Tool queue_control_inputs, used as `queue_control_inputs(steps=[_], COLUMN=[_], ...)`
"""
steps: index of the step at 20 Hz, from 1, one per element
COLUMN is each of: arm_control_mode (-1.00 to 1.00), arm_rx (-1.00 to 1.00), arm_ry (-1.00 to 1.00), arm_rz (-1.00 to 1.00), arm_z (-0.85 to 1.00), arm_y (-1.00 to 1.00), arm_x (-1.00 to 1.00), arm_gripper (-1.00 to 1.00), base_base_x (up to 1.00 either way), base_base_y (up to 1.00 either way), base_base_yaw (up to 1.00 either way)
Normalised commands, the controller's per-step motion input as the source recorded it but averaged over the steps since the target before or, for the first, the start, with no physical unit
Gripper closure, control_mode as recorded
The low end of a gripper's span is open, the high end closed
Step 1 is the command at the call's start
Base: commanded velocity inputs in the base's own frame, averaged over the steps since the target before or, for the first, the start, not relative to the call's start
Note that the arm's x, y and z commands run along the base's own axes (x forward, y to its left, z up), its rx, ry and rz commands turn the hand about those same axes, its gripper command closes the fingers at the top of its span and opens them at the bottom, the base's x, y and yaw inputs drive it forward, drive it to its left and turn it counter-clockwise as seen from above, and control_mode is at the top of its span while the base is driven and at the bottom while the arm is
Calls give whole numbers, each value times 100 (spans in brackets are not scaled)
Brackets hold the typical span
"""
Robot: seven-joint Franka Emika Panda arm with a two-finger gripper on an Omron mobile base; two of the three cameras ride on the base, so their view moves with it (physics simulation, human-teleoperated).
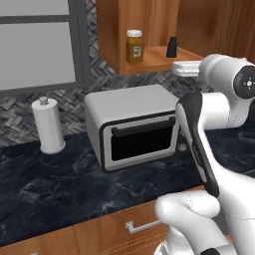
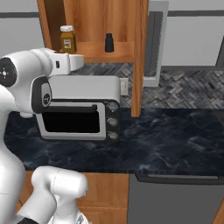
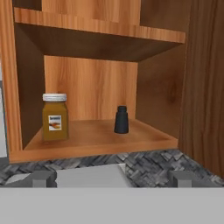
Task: Collect the turmeric, ketchup, and shaker from the cabinet and place them next to the stove.
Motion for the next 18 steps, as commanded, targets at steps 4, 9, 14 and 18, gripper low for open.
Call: queue_control_inputs(steps=[4, 9, 14, 18], arm_control_mode=[-100, -100, -100, -100], arm_rx=[0, 0, 0, 0], arm_ry=[-2, 0, 0, 0], arm_rz=[0, 0, 0, 0], arm_z=[0, 0, 0, 0], arm_y=[-9, -1, -2, -3], arm_x=[11, 25, 46, 57], arm_gripper=[-100, -100, -100, -100], base_base_x=[0, 0, 0, 0], base_base_y=[0, 0, 0, 0], base_base_yaw=[0, 0, 0, 0])
